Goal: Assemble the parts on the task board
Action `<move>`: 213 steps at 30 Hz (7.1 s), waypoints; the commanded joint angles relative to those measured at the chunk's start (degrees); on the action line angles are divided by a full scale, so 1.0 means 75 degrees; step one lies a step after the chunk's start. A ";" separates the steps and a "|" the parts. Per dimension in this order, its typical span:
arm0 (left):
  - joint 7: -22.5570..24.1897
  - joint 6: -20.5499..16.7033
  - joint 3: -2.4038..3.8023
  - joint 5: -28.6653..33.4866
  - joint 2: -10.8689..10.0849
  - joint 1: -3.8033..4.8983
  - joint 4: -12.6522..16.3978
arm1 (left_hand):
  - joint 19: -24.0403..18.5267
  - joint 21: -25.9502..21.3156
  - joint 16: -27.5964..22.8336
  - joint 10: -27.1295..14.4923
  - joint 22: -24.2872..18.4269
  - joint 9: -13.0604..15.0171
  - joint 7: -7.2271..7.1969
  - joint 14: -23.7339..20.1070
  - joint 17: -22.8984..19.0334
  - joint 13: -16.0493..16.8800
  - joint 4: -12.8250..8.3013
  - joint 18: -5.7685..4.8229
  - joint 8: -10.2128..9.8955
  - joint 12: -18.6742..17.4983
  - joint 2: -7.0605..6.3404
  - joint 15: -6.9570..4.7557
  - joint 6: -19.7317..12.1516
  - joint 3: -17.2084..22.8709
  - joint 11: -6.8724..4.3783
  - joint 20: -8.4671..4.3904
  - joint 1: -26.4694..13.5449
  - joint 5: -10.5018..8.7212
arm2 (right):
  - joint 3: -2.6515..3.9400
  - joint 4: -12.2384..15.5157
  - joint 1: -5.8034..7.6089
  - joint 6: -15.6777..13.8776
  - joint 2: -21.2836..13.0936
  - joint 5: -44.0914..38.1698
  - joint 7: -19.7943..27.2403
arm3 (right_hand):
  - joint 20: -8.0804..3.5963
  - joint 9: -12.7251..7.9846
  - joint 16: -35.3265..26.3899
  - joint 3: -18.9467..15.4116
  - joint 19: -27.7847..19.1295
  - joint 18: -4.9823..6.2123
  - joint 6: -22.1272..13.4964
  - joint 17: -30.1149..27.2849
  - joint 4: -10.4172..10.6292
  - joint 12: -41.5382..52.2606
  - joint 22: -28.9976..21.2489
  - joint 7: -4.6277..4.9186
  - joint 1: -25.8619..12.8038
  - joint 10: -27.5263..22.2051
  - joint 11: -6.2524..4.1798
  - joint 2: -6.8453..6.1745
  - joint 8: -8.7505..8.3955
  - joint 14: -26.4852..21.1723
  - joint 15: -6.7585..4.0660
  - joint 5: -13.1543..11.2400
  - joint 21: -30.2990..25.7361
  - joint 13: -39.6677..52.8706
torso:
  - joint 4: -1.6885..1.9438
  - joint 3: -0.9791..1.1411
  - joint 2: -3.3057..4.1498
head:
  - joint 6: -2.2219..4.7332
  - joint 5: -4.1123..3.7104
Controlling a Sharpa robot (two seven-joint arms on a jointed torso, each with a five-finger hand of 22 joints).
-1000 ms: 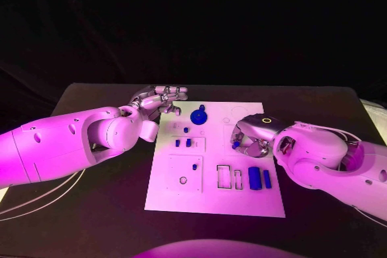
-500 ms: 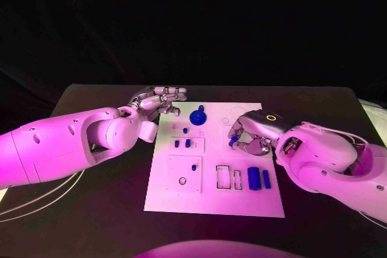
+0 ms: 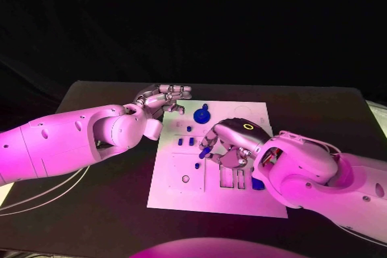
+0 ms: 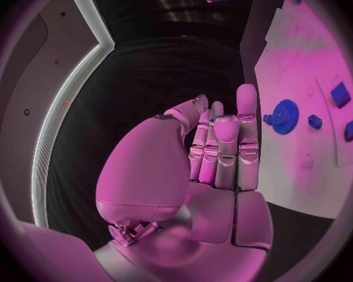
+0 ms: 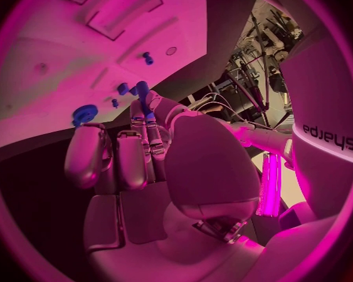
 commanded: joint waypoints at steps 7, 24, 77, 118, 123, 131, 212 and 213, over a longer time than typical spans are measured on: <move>0.0034 0.0164 0.0005 0.0027 0.0020 -0.0006 0.0039 | -0.0057 -0.0058 -0.0030 -0.0056 -0.0011 -0.0002 0.0001 -0.0060 -0.0013 0.0004 -0.0011 0.0146 0.0040 0.0036 0.0026 0.0006 -0.0052 -0.0027 -0.0011 0.0022 -0.0042 -0.0025 | -0.0133 -0.0406 -0.0487 0.0269 0.0650 0.0301 0.0611 | -0.0042 0.0014 0.0004 0.0066 -0.0007 0.0031 -0.0003 -0.0019 -0.0062 -0.0065 -0.0035 0.0076 0.0108 0.0067 0.0006 0.0063 -0.0022 0.0338 -0.0007 0.0083 -0.0017 -0.0010 | -0.0002 -0.0008 0.0012 | -0.0059 0.0167; 0.0032 0.0178 0.0005 0.0027 0.0026 -0.0007 0.0054 | -0.0057 -0.0058 -0.0030 -0.0056 -0.0011 -0.0002 0.0001 -0.0060 -0.0013 0.0004 -0.0011 0.0146 0.0040 0.0036 0.0026 0.0006 -0.0052 -0.0027 -0.0011 0.0022 -0.0042 -0.0025 | -0.0197 -0.0850 -0.0726 0.0621 0.1084 0.0064 0.0615 | -0.0039 0.0015 0.0005 0.0076 -0.0009 0.0031 -0.0011 -0.0019 -0.0076 -0.0080 -0.0036 0.0085 0.0104 0.0061 0.0014 0.0061 -0.0030 0.0337 -0.0002 0.0110 -0.0019 -0.0011 | -0.0004 0.0005 0.0009 | -0.0142 0.0219; -0.0076 0.0199 0.0005 0.0027 0.0042 -0.0006 0.0034 | -0.0055 -0.0073 -0.0043 -0.0077 -0.0025 -0.0001 0.0008 -0.0079 -0.0054 0.0004 -0.0021 0.0147 0.0050 0.0057 0.0033 0.0009 -0.0067 -0.0057 -0.0004 0.0025 -0.0040 -0.0029 | -0.0206 -0.0957 -0.0762 0.1074 0.1358 -0.0841 -0.0176 | 0.0224 -0.0220 -0.0203 -0.0540 -0.0186 0.0105 -0.1074 -0.0340 0.0176 -0.0568 -0.0433 0.0261 -0.0585 -0.1298 0.0334 -0.0399 -0.0263 0.0250 0.0267 0.0085 -0.0301 -0.0116 | 0.0000 0.0000 0.0005 | -0.0258 0.0202; 0.0098 0.0133 0.0002 0.0027 0.0052 -0.0057 -0.0008 | -0.0054 -0.0100 -0.0036 -0.0109 -0.0049 0.0001 0.0012 -0.0094 -0.0074 0.0004 -0.0044 0.0147 0.0071 0.0097 0.0058 0.0016 -0.0093 -0.0097 0.0000 0.0031 -0.0020 -0.0029 | -0.0294 0.0755 -0.0109 0.0380 -0.2935 0.1370 -0.2276 | -0.0205 0.0108 0.1096 -0.3598 0.0482 -0.0215 -0.1030 0.1285 0.1916 0.7515 0.1316 -0.0064 -0.1198 0.0835 -0.0237 0.0016 0.0684 0.0549 -0.0189 0.1950 0.0884 0.7834 | -0.0263 -0.0078 -0.0178 | 0.0027 -0.0872; 0.0093 0.0140 0.0002 0.0027 0.0037 -0.0076 -0.0013 | -0.0054 -0.0100 -0.0036 -0.0109 -0.0049 0.0001 0.0012 -0.0094 -0.0074 0.0004 -0.0044 0.0147 0.0071 0.0097 0.0058 0.0016 -0.0093 -0.0097 0.0000 0.0031 -0.0020 -0.0029 | -0.0328 0.0728 -0.0201 0.0456 -0.2866 0.1084 -0.2325 | -0.0197 0.0143 0.1109 -0.3809 0.0479 -0.0218 -0.1059 0.1297 0.2072 0.7575 0.1333 -0.0065 -0.1221 0.0827 -0.0240 0.0038 0.0763 0.0547 -0.0186 0.1927 0.0893 0.7987 | -0.0267 -0.0083 -0.0166 | 0.0055 -0.0882; 0.0084 0.0152 0.0002 0.0027 0.0028 -0.0087 -0.0021 | -0.0054 -0.0100 -0.0036 -0.0109 -0.0049 0.0001 0.0012 -0.0094 -0.0074 0.0004 -0.0044 0.0147 0.0071 0.0097 0.0058 0.0016 -0.0093 -0.0097 0.0000 0.0031 -0.0020 -0.0029 | -0.0349 0.0695 -0.0345 0.0552 -0.2697 0.0836 -0.2334 | -0.0200 0.0186 0.1157 -0.4029 0.0499 -0.0232 -0.1048 0.1371 0.2199 0.7817 0.1410 -0.0083 -0.1237 0.0947 -0.0253 0.0076 0.0860 0.0557 -0.0193 0.1889 0.0937 0.8310 | -0.0261 -0.0083 -0.0161 | 0.0057 -0.0895; -0.0099 0.0290 0.0000 0.0027 0.0014 -0.0127 -0.0011 | -0.0055 -0.0119 -0.0048 -0.0147 -0.0066 -0.0001 0.0022 -0.0119 -0.0124 0.0000 -0.0041 0.0146 0.0080 0.0117 0.0061 0.0023 -0.0122 -0.0142 0.0011 0.0036 -0.0045 -0.0032 | -0.0270 0.0436 -0.0668 -0.0419 -0.1205 0.2474 -0.2414 | -0.0339 0.0510 0.1304 -0.4327 0.0582 -0.0276 -0.0648 0.1605 0.2207 0.8148 0.1653 -0.0280 -0.0759 0.1326 -0.0435 0.0836 0.1212 0.0590 -0.0345 0.2747 0.1085 0.8989 | -0.0157 -0.0121 -0.0143 | 0.0018 -0.0774; -0.0099 0.0290 0.0000 0.0027 0.0011 -0.0127 -0.0008 | -0.0055 -0.0119 -0.0048 -0.0147 -0.0066 -0.0001 0.0022 -0.0119 -0.0124 0.0000 -0.0041 0.0146 0.0080 0.0117 0.0061 0.0023 -0.0122 -0.0142 0.0011 0.0036 -0.0045 -0.0032 | -0.0270 0.0404 -0.0675 -0.0399 -0.1170 0.2470 -0.2421 | -0.0339 0.0510 0.1304 -0.4328 0.0582 -0.0276 -0.0648 0.1604 0.2208 0.8147 0.1653 -0.0280 -0.0761 0.1325 -0.0435 0.0837 0.1211 0.0590 -0.0345 0.2745 0.1085 0.8989 | -0.0157 -0.0124 -0.0143 | 0.0016 -0.0761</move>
